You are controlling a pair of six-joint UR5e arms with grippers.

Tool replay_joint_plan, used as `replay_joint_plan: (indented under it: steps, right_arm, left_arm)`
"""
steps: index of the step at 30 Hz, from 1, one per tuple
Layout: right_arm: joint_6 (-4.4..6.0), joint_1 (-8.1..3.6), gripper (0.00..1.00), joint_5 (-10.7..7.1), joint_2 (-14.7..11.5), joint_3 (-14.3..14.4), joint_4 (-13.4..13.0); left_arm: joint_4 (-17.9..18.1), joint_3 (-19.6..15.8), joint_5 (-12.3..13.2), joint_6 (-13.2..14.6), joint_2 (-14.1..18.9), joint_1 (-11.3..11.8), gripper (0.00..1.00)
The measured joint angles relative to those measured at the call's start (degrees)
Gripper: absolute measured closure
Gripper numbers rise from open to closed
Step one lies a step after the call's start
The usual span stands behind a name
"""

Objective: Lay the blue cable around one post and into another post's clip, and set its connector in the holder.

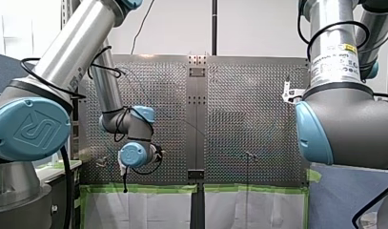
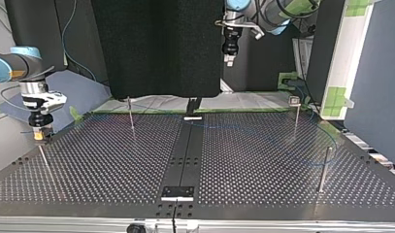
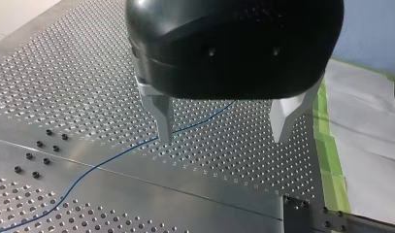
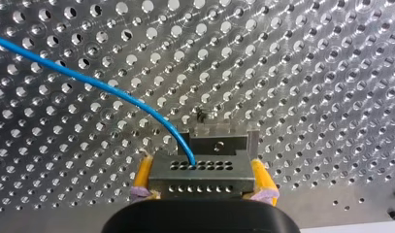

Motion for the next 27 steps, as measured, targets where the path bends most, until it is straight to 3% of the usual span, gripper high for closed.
replay_joint_plan:
  steps: [16, 27]
  right_arm:
    - [0.16, 0.09, 0.81, -0.33, 0.55, -1.35, 0.76]
    - [-0.58, 0.39, 0.81, -0.29, 1.33, -2.53, 1.61]
  left_arm:
    - [-0.02, 0.00, -0.02, 0.00, 0.03, 0.04, 0.00]
    - [-0.04, 0.12, 0.01, -0.02, 0.01, 0.09, 0.00]
